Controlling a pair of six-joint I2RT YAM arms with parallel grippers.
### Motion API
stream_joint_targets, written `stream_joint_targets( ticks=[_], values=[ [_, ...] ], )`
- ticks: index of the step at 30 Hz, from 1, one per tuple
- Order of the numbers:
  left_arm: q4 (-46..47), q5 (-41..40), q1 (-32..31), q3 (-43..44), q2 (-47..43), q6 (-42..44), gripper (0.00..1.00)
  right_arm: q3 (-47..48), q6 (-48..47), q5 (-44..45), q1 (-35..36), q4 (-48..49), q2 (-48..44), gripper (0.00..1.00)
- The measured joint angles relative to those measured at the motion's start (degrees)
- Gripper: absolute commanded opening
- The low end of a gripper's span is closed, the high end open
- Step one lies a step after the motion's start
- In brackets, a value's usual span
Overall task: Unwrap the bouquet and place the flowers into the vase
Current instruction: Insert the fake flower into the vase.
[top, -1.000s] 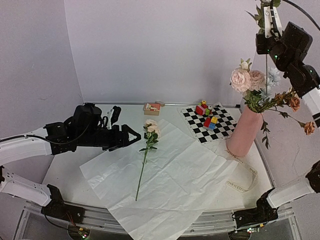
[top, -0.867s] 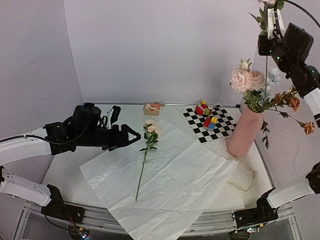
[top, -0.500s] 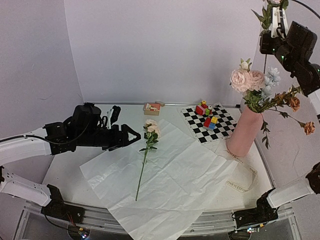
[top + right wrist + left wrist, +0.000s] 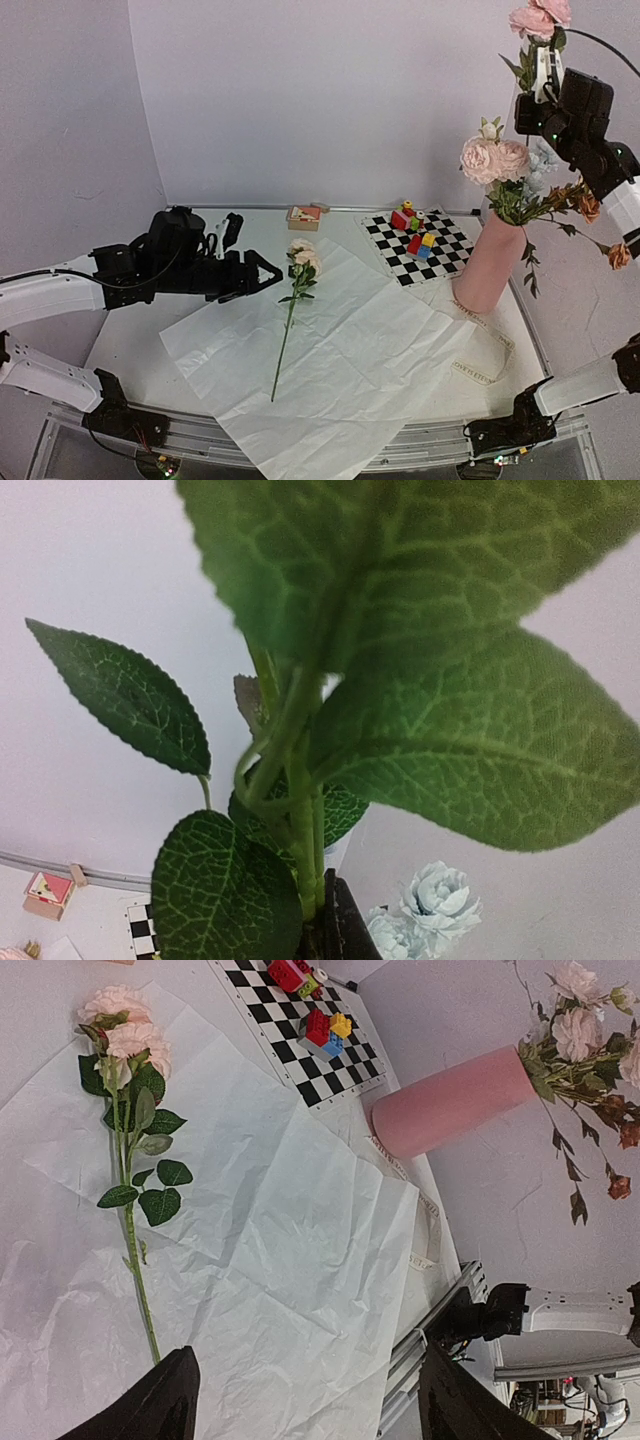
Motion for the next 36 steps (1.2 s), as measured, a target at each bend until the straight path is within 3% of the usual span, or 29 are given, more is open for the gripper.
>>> stream_joint_targets(
  ticks=[12,26,33,36],
  values=[
    [-0.31,-0.02,0.0,0.71,1.09,0.02,0.76,-13.09,9.4,-6.53,-7.72,3.51,-4.06,0.0],
    [-0.32,0.03,0.0,2.1,3.52,0.04,0.76,-18.97,12.83,-8.96,-8.84,4.97,-5.01,0.0],
    [-0.33,0.09,0.0,2.98,4.74,0.07,0.76,-23.36,13.65,-8.86,-8.86,7.72,-6.09,0.09],
    [-0.33,0.09,0.0,3.01,4.97,0.07,0.76,-25.74,14.15,-8.58,-8.87,7.98,-6.72,0.32]
  ],
)
